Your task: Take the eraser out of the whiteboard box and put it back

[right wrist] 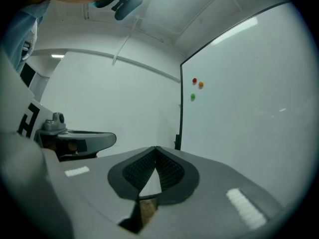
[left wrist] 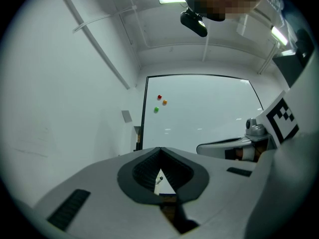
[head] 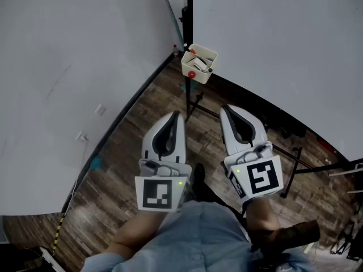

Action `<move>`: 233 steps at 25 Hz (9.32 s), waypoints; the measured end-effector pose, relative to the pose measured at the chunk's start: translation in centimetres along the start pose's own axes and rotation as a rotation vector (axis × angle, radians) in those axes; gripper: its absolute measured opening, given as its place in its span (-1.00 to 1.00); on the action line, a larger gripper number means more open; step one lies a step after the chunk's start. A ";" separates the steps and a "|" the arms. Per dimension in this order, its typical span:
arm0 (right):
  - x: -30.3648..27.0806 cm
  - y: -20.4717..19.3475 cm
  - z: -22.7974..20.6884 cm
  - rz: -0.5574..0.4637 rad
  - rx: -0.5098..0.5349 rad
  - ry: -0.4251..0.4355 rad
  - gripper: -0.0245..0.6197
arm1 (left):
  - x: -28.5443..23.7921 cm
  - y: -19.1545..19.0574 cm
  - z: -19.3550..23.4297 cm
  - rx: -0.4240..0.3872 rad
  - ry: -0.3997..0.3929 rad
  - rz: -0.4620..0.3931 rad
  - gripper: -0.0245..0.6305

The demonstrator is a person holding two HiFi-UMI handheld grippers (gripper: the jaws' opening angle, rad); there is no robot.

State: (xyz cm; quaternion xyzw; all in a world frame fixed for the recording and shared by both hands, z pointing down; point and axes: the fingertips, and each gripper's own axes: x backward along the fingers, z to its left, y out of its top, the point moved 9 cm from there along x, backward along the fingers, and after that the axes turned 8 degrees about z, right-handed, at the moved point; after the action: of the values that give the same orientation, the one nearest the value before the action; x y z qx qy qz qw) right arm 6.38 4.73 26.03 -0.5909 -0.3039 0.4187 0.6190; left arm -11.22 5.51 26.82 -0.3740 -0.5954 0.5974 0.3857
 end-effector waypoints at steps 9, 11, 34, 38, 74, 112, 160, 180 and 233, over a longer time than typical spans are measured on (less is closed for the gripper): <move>-6.5 0.4 -4.7 0.002 -0.004 0.025 -0.91 | -7.5 0.6 2.0 -0.014 0.007 0.007 -0.92; -7.8 0.5 -5.5 0.004 -0.001 0.038 -0.91 | -8.9 0.8 2.5 -0.019 0.014 0.002 -0.92; -18.7 0.0 -9.6 0.117 0.069 0.220 -0.63 | -16.9 1.0 6.6 -0.016 0.121 -0.017 -0.92; -20.5 -0.8 -9.7 0.176 0.102 0.260 -0.51 | -18.7 0.4 7.6 0.003 0.098 -0.009 -0.92; -27.9 -7.8 -9.2 0.486 0.148 0.265 -0.52 | -26.2 -4.4 13.2 0.080 0.005 0.132 -0.92; -19.7 1.6 -9.6 0.111 0.098 0.221 -0.55 | -18.7 1.6 8.6 -0.040 0.090 -0.046 -0.92; -23.5 -2.7 -10.5 0.285 0.067 0.234 -0.55 | -22.3 -1.0 11.1 0.037 0.057 0.027 -0.92; -26.7 -6.4 -10.4 0.391 0.020 0.257 -0.54 | -25.1 -3.4 13.3 0.063 0.041 0.113 -0.92; -18.0 1.8 -10.6 -0.008 0.027 0.126 -0.92 | -18.3 1.3 7.5 -0.039 0.066 -0.028 -0.92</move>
State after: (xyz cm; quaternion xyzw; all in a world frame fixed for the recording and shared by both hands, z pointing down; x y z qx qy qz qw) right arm 6.94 -16.23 25.13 -0.6065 -0.2611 0.3823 0.6464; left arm -10.27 -14.24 25.38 -0.3926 -0.5989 0.5677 0.4060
